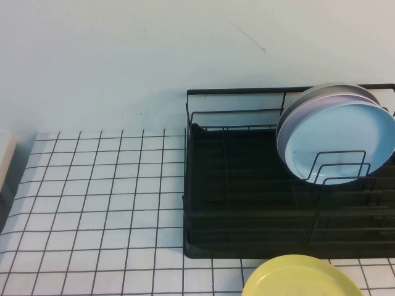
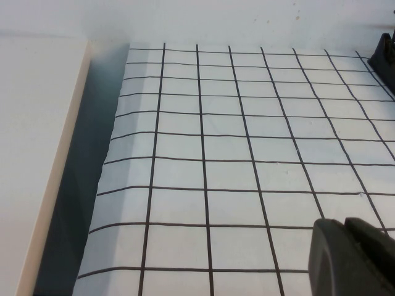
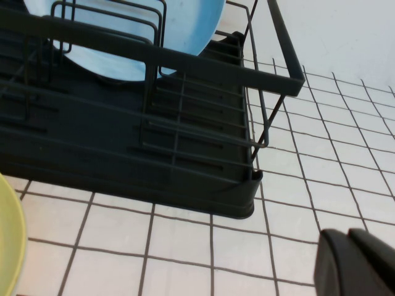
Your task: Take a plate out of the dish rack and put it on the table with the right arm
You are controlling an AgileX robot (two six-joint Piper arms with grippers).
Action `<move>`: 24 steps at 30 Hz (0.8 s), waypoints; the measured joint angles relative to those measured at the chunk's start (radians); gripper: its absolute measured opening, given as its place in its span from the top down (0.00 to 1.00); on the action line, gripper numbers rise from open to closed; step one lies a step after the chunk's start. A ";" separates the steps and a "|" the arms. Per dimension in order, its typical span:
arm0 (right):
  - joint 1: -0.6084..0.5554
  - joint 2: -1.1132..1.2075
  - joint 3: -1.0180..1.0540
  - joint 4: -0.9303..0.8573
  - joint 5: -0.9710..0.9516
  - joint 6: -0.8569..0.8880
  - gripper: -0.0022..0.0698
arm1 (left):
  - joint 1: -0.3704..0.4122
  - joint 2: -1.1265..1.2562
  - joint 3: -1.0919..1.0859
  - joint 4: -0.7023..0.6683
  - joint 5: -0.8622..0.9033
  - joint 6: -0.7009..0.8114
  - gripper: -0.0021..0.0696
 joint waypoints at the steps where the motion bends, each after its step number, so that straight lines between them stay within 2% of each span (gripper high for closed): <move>1: 0.000 0.000 0.000 0.000 0.000 0.000 0.97 | 0.000 0.000 0.000 0.000 0.000 0.000 0.98; 11: 0.000 0.000 0.000 0.002 0.000 0.000 0.97 | 0.000 0.000 0.000 0.000 0.000 0.000 0.98; 15: 0.000 0.000 0.000 0.061 -0.009 0.000 0.97 | 0.000 0.000 0.000 0.000 0.000 0.000 0.98; 20: 0.000 0.000 0.006 0.310 -0.057 0.015 0.97 | 0.000 0.000 0.000 0.000 0.000 0.000 0.98; 24: 0.000 0.000 0.006 0.687 -0.092 0.061 0.97 | 0.000 0.000 0.000 0.000 0.000 0.000 0.98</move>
